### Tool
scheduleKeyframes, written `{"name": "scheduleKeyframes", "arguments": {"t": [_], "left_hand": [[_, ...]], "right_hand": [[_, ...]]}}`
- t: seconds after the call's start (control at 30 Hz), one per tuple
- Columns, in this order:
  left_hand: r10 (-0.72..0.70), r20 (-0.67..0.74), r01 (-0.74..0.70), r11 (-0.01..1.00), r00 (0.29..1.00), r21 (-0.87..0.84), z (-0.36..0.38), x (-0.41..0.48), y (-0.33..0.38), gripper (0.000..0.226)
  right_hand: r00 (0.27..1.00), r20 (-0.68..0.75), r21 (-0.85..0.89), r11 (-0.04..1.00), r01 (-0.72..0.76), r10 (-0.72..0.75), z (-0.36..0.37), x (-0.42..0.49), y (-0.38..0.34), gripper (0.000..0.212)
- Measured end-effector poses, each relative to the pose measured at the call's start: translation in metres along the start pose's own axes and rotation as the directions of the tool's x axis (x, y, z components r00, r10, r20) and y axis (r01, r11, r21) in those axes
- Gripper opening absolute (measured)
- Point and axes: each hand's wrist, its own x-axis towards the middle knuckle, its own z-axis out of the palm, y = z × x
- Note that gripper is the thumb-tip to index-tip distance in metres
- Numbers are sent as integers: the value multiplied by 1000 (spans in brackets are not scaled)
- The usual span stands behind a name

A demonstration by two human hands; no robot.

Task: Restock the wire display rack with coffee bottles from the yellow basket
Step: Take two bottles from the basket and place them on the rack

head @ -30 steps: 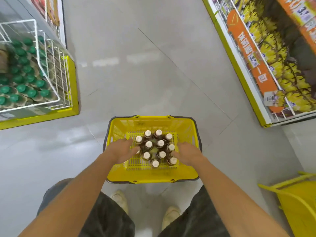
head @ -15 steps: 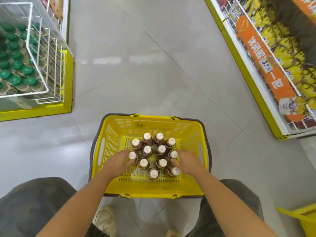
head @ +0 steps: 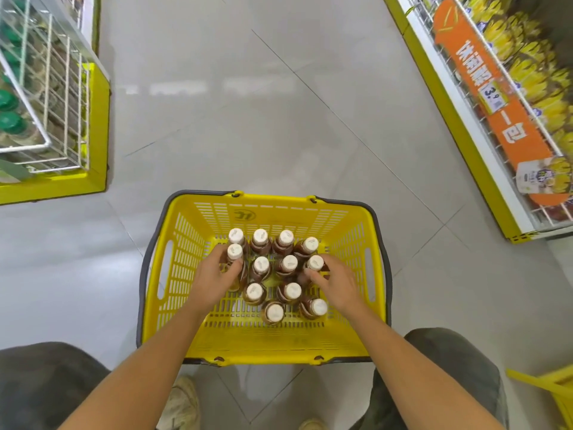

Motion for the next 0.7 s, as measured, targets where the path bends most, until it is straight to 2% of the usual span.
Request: {"name": "scheduleKeyframes", "arguments": {"t": [0.17, 0.3, 0.37, 0.47, 0.7], "left_hand": [[16, -4, -16, 995, 1000, -98, -21, -12, 21, 13], [15, -21, -19, 977, 1000, -214, -76, -29, 92, 13], [30, -9, -31, 963, 1000, -268, -115, -41, 149, 13], [96, 21, -85, 953, 995, -292, -189, -69, 257, 12], [251, 3, -244, 944, 968, -221, -389, -160, 525, 9]], "right_hand": [[999, -43, 156, 987, -22, 28, -19, -14, -19, 11], [995, -97, 241, 971, 10, 14, -77, -36, -91, 8], [994, -110, 264, 964, 40, -11, -116, -53, -148, 5], [994, -94, 294, 952, 88, -63, -183, -84, -255, 12], [957, -36, 301, 910, 284, -286, -354, -162, -530, 15]]}}
